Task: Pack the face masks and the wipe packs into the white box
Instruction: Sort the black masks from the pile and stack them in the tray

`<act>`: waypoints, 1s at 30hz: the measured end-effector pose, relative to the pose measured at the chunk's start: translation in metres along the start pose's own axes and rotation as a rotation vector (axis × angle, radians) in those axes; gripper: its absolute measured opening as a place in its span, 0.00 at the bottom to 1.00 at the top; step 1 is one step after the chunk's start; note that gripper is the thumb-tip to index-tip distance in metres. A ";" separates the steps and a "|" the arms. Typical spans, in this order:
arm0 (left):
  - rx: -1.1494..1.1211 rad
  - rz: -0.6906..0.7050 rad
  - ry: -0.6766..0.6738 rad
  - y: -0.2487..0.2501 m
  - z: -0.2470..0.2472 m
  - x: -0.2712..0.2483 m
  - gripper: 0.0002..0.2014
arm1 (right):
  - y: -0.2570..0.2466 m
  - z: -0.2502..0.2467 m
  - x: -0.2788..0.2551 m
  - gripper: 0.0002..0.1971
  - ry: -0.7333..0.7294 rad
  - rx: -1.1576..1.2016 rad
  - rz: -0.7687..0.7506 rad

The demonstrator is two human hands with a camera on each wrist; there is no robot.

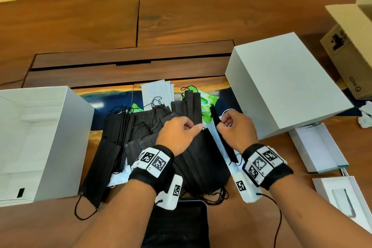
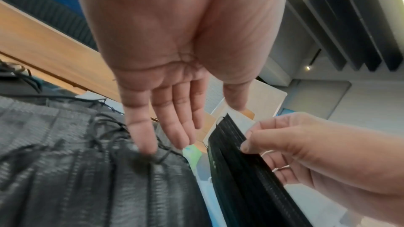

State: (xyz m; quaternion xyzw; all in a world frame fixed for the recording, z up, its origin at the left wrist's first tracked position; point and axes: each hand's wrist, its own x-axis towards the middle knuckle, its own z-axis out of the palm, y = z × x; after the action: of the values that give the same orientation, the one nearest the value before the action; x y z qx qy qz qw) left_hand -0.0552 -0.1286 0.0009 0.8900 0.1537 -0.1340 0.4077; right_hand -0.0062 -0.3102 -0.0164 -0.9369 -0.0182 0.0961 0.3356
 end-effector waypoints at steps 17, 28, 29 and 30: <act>-0.591 -0.506 -0.096 -0.012 -0.025 -0.028 0.10 | 0.011 0.024 -0.039 0.31 -0.408 0.012 0.253; -0.695 -0.591 0.028 -0.024 -0.042 -0.042 0.02 | 0.006 0.044 -0.049 0.26 -0.409 -0.058 0.200; -0.702 -0.598 0.040 -0.028 -0.044 -0.042 0.03 | 0.005 0.043 -0.049 0.23 -0.396 -0.038 0.193; -0.706 -0.605 0.048 -0.031 -0.046 -0.042 0.04 | 0.005 0.042 -0.049 0.21 -0.375 -0.024 0.192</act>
State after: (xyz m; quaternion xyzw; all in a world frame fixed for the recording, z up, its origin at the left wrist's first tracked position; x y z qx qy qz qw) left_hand -0.1003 -0.0812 0.0239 0.6148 0.4518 -0.1658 0.6248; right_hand -0.0628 -0.2927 -0.0430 -0.9038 0.0078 0.3003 0.3047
